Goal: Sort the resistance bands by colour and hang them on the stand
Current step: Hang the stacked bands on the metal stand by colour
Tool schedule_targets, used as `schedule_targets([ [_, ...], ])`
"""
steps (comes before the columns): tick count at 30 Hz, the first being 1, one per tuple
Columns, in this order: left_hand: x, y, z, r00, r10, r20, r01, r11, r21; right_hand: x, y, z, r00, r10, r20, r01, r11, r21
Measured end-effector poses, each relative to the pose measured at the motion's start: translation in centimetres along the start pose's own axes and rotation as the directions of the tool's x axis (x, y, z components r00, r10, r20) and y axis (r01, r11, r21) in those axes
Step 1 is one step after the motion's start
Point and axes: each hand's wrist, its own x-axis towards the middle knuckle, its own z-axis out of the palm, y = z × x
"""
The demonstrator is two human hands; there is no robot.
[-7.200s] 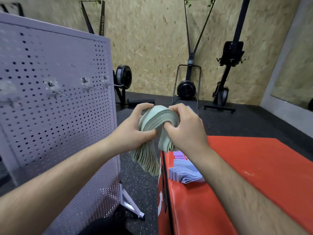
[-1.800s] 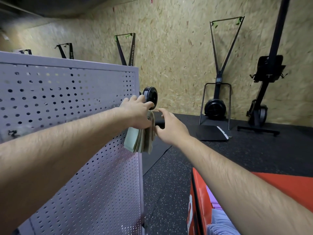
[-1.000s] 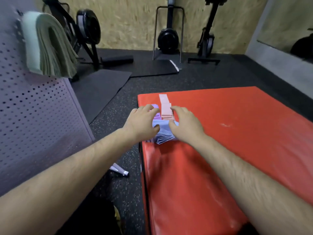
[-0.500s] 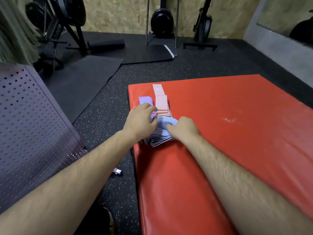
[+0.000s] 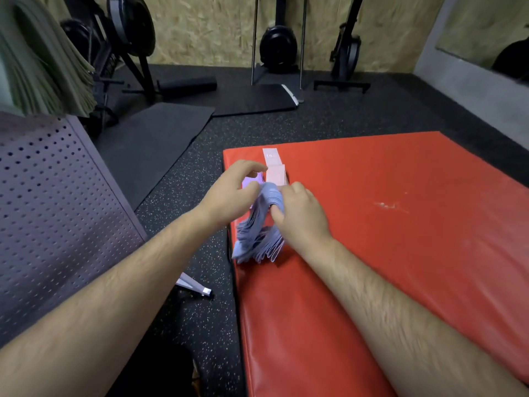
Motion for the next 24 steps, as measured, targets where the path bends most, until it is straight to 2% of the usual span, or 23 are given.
schedule_targets([
  [2,-0.6,1.5,-1.8,0.989,-0.115,0.097,0.127,0.984,-0.126,0.3,-1.5,-1.7,0.995,-0.096,-0.012,0.095,0.995,-0.005],
  [4,-1.3,2.8,-3.7,0.974,-0.146,0.176,0.178,0.968,-0.179,0.8,-3.2,-3.7,0.988,-0.156,-0.009,0.156,0.988,0.001],
  [10,-3.4,6.1,-9.3,0.976,-0.069,0.209,0.108,0.977,-0.183,2.4,-8.0,-10.3,0.95,-0.297,-0.094,0.301,0.953,0.029],
  [14,-4.6,9.4,-11.9,0.999,0.0,0.033,0.007,0.98,-0.201,3.0,-11.0,-14.0,0.916,-0.364,-0.168,0.372,0.928,0.017],
  [17,-5.4,11.5,-14.1,0.997,0.035,-0.068,-0.045,0.988,-0.15,3.3,-13.0,-15.9,0.887,-0.401,-0.23,0.416,0.909,0.019],
  [20,-6.4,13.1,-16.3,0.99,0.07,-0.121,-0.08,0.994,-0.077,3.4,-14.6,-17.1,0.862,-0.429,-0.272,0.456,0.889,0.044],
  [24,-7.8,14.9,-18.4,0.984,0.125,-0.127,-0.114,0.99,0.089,3.5,-16.3,-17.8,0.844,-0.445,-0.299,0.491,0.865,0.1],
])
